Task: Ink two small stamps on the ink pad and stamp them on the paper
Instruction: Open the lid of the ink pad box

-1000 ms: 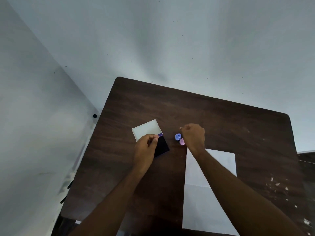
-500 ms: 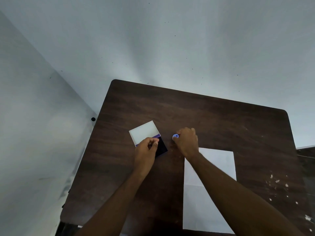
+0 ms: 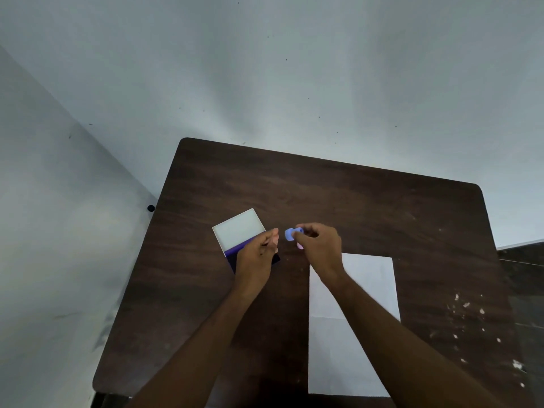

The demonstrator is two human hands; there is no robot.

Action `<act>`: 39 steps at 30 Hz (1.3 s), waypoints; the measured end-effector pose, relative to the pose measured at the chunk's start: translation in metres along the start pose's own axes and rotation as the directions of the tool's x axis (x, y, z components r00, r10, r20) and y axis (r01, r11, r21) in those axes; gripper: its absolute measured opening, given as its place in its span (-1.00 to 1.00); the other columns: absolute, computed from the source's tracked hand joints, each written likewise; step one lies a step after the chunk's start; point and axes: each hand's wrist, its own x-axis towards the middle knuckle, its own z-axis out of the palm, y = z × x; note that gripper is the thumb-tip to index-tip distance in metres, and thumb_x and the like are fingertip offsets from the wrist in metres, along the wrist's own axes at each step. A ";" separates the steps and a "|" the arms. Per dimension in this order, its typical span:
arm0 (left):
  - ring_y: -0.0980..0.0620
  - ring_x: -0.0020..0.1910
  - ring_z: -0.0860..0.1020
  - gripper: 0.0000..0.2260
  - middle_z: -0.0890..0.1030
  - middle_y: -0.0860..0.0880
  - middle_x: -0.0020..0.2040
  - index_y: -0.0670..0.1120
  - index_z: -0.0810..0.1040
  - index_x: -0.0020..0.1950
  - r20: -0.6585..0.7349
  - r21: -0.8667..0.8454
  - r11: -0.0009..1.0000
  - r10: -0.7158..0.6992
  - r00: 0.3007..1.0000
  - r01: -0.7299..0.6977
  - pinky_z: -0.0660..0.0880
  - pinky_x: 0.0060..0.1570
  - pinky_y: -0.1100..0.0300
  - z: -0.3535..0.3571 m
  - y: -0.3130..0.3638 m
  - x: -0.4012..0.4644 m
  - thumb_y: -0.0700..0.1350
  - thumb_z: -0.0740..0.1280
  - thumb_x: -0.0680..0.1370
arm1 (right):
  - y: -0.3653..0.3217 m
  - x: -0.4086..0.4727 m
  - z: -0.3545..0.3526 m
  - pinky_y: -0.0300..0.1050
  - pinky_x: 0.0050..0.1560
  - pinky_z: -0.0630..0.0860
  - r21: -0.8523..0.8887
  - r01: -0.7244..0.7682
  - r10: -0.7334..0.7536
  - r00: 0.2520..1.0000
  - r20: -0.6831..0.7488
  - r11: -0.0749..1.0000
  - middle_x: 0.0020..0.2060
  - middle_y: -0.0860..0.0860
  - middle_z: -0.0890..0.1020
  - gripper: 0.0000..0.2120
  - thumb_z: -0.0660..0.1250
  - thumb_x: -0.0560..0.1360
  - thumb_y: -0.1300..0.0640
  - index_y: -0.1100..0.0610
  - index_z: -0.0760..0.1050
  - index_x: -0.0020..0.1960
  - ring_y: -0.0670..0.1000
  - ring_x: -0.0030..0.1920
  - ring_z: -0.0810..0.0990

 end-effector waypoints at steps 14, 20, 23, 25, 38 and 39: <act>0.10 -0.17 0.69 -0.78 0.74 0.07 -0.15 -0.04 0.66 0.13 0.096 -0.320 0.947 -0.003 0.995 0.033 0.56 -0.20 0.38 -0.009 -0.002 -0.011 -0.14 0.47 0.49 | -0.005 -0.019 -0.011 -0.13 -0.22 0.63 0.405 -0.237 0.102 0.940 0.327 0.883 -0.17 0.13 0.71 -0.81 0.43 0.45 0.12 0.18 0.64 0.01 0.15 -0.21 0.67; 0.13 -0.09 0.69 -0.77 0.73 0.09 -0.07 0.03 0.68 0.09 0.045 -0.375 0.927 0.023 0.999 -0.005 0.55 -0.15 0.40 -0.030 -0.012 -0.019 -0.17 0.49 0.46 | -0.018 -0.026 -0.004 -0.07 -0.16 0.62 0.551 -0.358 0.135 0.905 0.404 0.754 -0.11 0.23 0.69 -0.79 0.36 0.50 0.15 0.24 0.63 0.05 0.13 -0.18 0.63; 0.06 -0.06 0.70 -0.71 0.73 0.02 -0.03 -0.05 0.67 0.10 -0.006 -0.425 0.905 0.001 1.000 -0.003 0.59 -0.11 0.33 -0.044 -0.025 -0.022 -0.24 0.52 0.41 | -0.023 -0.032 0.000 -0.10 -0.19 0.56 0.645 -0.484 0.159 0.854 0.494 0.592 -0.15 0.18 0.65 -0.77 0.28 0.55 0.16 0.30 0.62 0.04 0.03 -0.22 0.58; 0.04 -0.05 0.70 -0.70 0.73 0.00 -0.03 -0.06 0.66 0.09 -0.047 -0.427 0.904 -0.031 0.998 0.008 0.60 -0.09 0.29 -0.054 -0.037 -0.025 -0.27 0.54 0.39 | -0.027 -0.035 0.002 -0.11 -0.18 0.53 0.686 -0.568 0.152 0.808 0.569 0.455 -0.17 0.16 0.62 -0.78 0.27 0.55 0.18 0.30 0.62 0.01 0.01 -0.24 0.54; 0.13 -0.14 0.67 -0.74 0.69 0.09 -0.09 0.03 0.66 0.08 -0.247 -0.001 0.994 -0.106 0.963 0.109 0.61 -0.16 0.28 -0.085 -0.099 -0.034 -0.22 0.50 0.44 | -0.028 -0.046 0.013 -0.09 -0.12 0.62 0.665 -0.746 0.194 0.648 0.737 -0.034 -0.05 0.27 0.64 -0.77 0.36 0.44 0.27 0.31 0.61 0.07 0.11 -0.08 0.59; 0.12 -0.14 0.65 -0.75 0.68 0.10 -0.11 0.03 0.67 0.06 -0.253 0.047 0.994 -0.083 0.964 0.097 0.59 -0.18 0.29 -0.084 -0.098 -0.035 -0.21 0.51 0.43 | -0.027 -0.046 0.013 -0.09 -0.12 0.62 0.667 -0.744 0.196 0.649 0.735 -0.039 -0.05 0.27 0.64 -0.75 0.37 0.43 0.27 0.32 0.61 0.09 0.10 -0.08 0.59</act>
